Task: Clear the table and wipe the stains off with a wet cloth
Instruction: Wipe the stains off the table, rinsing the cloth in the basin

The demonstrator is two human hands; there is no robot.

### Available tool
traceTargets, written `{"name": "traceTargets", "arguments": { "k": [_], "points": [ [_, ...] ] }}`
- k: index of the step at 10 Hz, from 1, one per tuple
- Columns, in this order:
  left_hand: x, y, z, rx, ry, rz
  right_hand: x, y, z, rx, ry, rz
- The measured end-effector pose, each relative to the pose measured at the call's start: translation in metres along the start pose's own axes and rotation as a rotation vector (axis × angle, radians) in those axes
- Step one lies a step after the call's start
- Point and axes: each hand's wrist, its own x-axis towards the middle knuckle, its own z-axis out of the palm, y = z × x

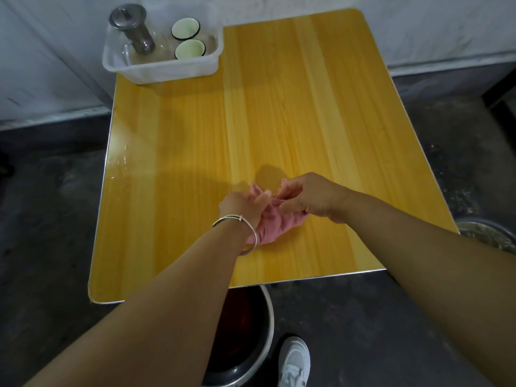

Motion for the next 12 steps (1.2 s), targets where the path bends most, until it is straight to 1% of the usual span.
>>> {"name": "traceTargets", "arguments": {
  "k": [1,2,3,4,5,6,7,8,9,10,11,12],
  "points": [
    [0.002,-0.002,0.001,-0.34,-0.123,-0.201,-0.002,0.0,0.0,0.041,0.001,0.043],
    [-0.01,0.007,-0.003,-0.492,-0.157,-0.382,-0.004,0.001,-0.001,0.066,0.002,0.071],
    [-0.022,0.018,-0.006,-0.632,-0.236,-0.422,-0.002,0.002,-0.002,0.073,0.04,0.093],
    [-0.026,0.025,-0.012,-0.665,-0.21,-0.421,-0.001,-0.002,-0.005,0.103,0.16,0.072],
    [-0.024,0.028,-0.02,-0.755,-0.111,-0.306,-0.004,-0.011,-0.015,-0.042,0.166,0.008],
    [-0.023,0.036,-0.034,-0.646,-0.106,-0.234,-0.01,-0.028,-0.026,-0.426,0.107,-0.017],
    [-0.019,0.043,-0.051,-0.496,-0.184,-0.126,-0.011,-0.042,-0.039,-0.567,0.249,-0.049],
    [-0.023,0.051,-0.058,-0.425,-0.226,-0.027,-0.009,-0.046,-0.043,-0.721,0.388,-0.032],
    [-0.022,0.05,-0.062,-0.307,-0.049,0.033,-0.007,-0.04,-0.048,-0.476,0.622,0.027],
    [-0.015,0.045,-0.077,-0.336,0.089,0.134,-0.006,-0.034,-0.06,-0.048,0.784,0.063],
    [-0.014,0.046,-0.092,-0.243,0.055,0.263,-0.016,-0.038,-0.065,0.483,0.763,0.003],
    [-0.021,0.054,-0.098,-0.089,-0.108,0.4,-0.02,-0.046,-0.07,0.606,0.733,-0.096]
  ]
}}
